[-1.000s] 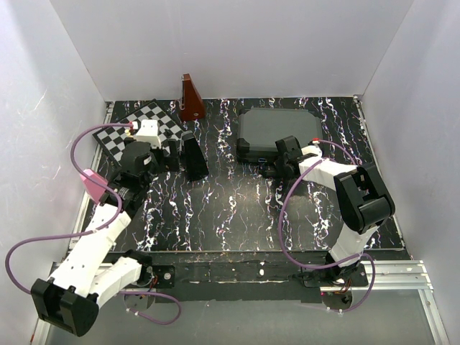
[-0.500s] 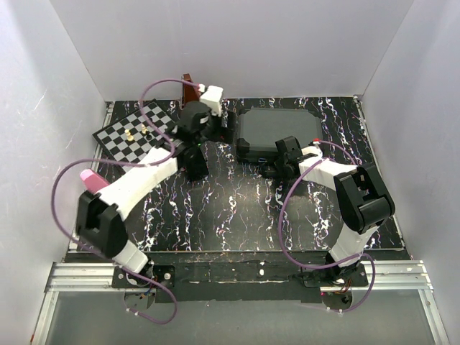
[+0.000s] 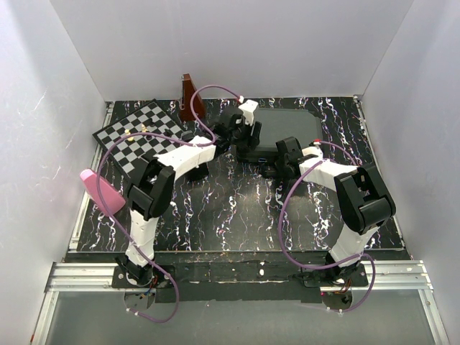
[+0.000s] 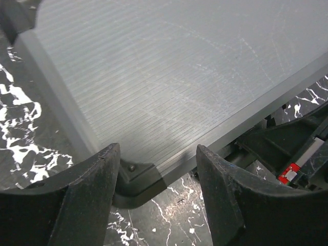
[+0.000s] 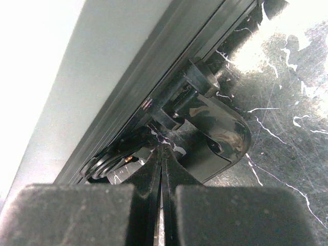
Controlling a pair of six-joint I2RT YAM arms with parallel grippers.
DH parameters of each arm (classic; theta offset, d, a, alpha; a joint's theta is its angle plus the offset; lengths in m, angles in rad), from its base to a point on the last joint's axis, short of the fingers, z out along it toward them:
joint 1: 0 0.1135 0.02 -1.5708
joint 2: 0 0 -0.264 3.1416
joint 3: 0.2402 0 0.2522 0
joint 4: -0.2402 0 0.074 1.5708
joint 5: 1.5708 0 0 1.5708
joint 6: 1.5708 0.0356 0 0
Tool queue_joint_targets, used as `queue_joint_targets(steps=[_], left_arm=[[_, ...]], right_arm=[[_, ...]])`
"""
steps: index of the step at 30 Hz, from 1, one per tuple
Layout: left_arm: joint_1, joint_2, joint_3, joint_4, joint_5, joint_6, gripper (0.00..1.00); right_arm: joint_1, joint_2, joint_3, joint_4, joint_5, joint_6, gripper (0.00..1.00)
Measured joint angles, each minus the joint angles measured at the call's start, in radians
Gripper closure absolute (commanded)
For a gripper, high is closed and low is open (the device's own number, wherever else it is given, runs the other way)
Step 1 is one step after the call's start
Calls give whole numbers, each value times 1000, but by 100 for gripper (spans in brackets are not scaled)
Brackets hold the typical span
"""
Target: Pack up texas hold em set
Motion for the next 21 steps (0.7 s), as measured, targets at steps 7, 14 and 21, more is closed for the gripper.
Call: queue_joint_targets(steps=[7, 14, 21], left_arm=[[-18, 66, 35, 47, 15, 30, 60], [-25, 66, 6, 90, 11, 16, 65], [-31, 58, -53, 188, 10, -11, 67]], right_arm=[[-1, 0, 0, -3, 5, 1, 99], [-5, 0, 3, -27, 3, 84, 99], [-15, 4, 14, -63, -18, 194, 99]])
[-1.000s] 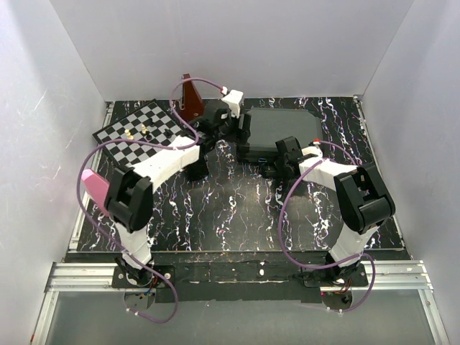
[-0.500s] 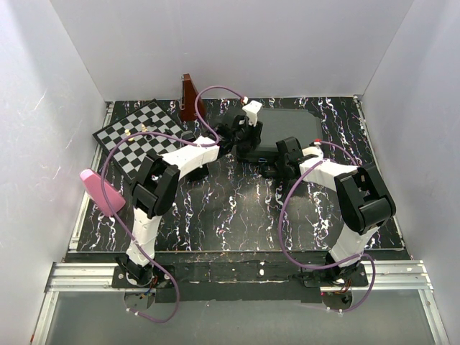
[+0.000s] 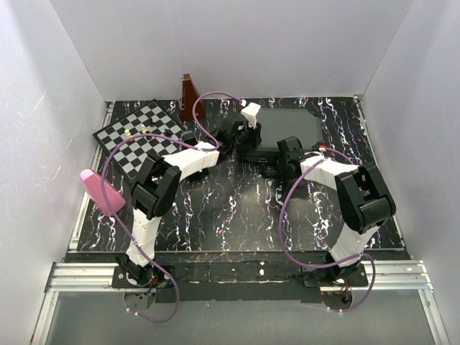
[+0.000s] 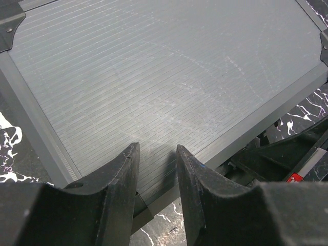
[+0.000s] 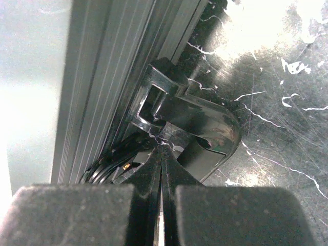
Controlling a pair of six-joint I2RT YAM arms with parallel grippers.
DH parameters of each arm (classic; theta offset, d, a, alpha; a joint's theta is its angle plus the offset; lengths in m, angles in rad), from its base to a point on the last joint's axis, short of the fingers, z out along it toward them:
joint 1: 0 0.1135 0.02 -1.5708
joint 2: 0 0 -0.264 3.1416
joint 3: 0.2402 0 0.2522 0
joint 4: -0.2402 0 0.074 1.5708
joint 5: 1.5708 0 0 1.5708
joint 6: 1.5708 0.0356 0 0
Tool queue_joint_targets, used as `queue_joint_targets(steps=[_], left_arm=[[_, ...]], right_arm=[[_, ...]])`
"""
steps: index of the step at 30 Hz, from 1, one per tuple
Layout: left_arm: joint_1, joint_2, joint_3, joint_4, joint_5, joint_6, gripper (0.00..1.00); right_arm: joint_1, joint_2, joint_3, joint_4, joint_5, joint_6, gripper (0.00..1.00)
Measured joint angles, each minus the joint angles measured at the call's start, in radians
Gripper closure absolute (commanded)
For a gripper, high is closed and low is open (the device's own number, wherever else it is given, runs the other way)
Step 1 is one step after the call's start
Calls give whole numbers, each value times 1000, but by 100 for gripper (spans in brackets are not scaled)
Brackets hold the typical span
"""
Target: Pack up texas hold em set
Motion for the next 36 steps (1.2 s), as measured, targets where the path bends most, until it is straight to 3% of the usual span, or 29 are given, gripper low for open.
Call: queue_joint_targets(steps=[9, 21, 36], left_arm=[[0, -6, -31, 50, 1, -24, 67], [0, -31, -82, 91, 24, -60, 66], [-6, -68, -40, -67, 40, -39, 48]], right_arm=[[-1, 17, 9, -11, -1, 79, 99], [-9, 34, -58, 156, 47, 84, 99], [13, -77, -60, 163, 154, -222, 98]])
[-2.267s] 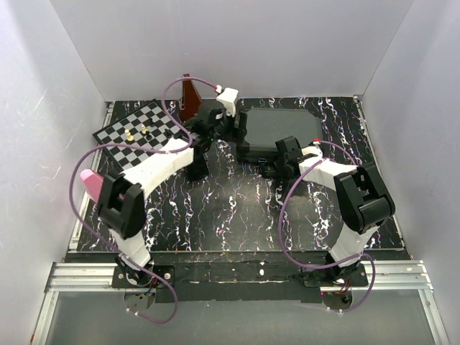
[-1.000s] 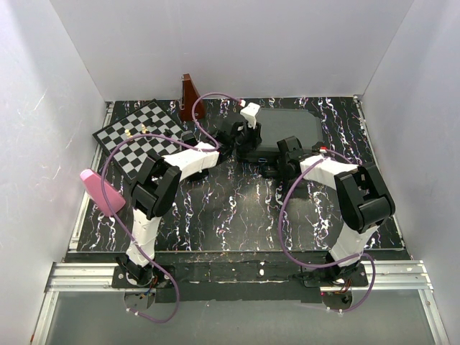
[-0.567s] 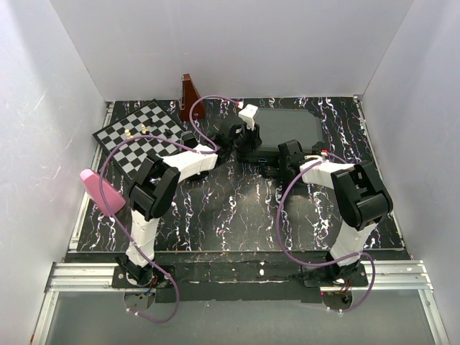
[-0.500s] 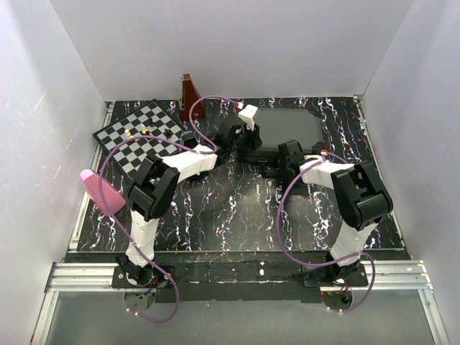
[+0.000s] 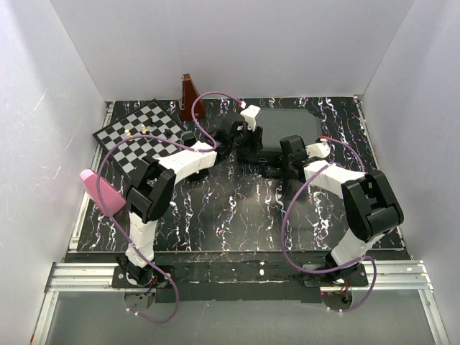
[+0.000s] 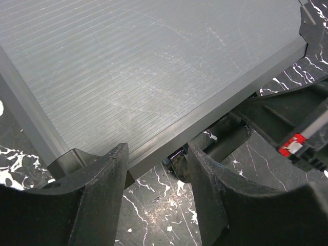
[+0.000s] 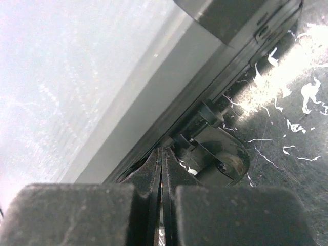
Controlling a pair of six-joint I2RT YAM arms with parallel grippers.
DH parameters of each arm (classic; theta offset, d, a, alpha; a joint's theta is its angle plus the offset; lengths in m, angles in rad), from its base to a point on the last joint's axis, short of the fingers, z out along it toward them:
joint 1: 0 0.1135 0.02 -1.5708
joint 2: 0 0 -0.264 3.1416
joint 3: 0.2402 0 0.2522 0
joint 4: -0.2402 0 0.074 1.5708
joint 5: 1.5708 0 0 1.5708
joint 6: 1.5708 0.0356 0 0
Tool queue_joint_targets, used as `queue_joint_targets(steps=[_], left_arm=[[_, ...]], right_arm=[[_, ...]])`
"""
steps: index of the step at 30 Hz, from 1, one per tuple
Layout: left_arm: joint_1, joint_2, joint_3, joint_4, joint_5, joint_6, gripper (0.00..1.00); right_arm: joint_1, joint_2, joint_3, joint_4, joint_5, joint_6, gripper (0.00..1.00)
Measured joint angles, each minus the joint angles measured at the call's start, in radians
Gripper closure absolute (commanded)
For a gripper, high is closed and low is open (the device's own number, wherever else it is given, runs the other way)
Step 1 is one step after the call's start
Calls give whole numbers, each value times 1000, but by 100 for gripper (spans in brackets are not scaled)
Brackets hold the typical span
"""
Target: Pack up texas hold em set
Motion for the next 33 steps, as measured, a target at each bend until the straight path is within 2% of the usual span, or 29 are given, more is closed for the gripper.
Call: queue_joint_targets(steps=[4, 8, 13, 19, 22, 27, 33], left_arm=[[-1, -25, 13, -63, -23, 14, 40], [0, -93, 12, -105, -57, 21, 19], [10, -259, -58, -108, -90, 7, 2], [99, -478, -192, -110, -131, -21, 2], [182, -578, -280, -133, -142, -42, 2], [303, -771, -412, -219, -183, -55, 2], [339, -1039, -497, -318, -264, -50, 2]], right_arm=[[1, -54, -7, -9, 7, -48, 98], [0, -139, -40, -17, 6, -93, 98], [0, -246, -60, -46, 9, -243, 79], [-8, -475, -129, -31, 7, -567, 60], [-37, -604, -155, -31, -12, -713, 55], [-87, -790, -162, -51, -48, -886, 53], [-98, -956, -175, -98, -66, -997, 52]])
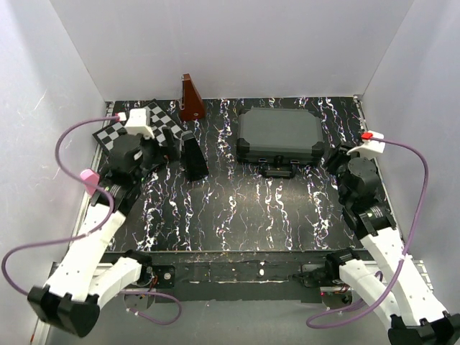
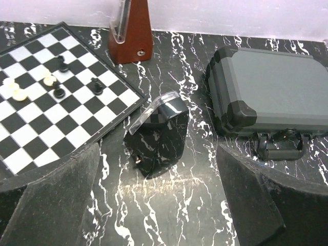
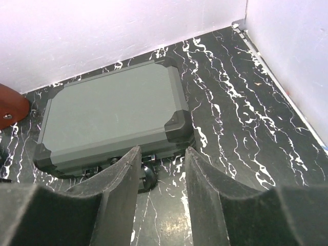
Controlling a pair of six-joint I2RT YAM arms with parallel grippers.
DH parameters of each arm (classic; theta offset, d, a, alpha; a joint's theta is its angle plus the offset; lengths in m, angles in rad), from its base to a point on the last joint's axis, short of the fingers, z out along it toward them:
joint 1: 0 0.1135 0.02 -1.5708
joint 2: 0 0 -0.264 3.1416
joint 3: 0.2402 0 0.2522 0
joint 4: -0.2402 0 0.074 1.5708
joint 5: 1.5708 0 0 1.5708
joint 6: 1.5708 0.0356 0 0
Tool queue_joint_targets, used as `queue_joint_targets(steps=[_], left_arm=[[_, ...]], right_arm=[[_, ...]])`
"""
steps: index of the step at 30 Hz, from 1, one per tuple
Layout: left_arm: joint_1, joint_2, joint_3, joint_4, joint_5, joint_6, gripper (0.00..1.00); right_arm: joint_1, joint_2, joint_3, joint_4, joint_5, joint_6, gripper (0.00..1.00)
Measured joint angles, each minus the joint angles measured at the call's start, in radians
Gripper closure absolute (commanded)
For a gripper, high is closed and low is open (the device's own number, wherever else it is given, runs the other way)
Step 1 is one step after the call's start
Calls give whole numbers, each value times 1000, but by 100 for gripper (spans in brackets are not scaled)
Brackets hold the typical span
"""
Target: Pack up texas hold em set
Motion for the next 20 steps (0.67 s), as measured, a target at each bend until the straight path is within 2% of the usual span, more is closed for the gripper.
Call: queue_joint_targets(steps=[9, 20], left_arm=[[0, -312, -114, -135, -109, 23, 2], [0, -407, -160, -178, -181, 52, 2]], right_arm=[[0, -166, -109, -26, -14, -48, 52], [-1, -217, -144, -39, -14, -48, 51]])
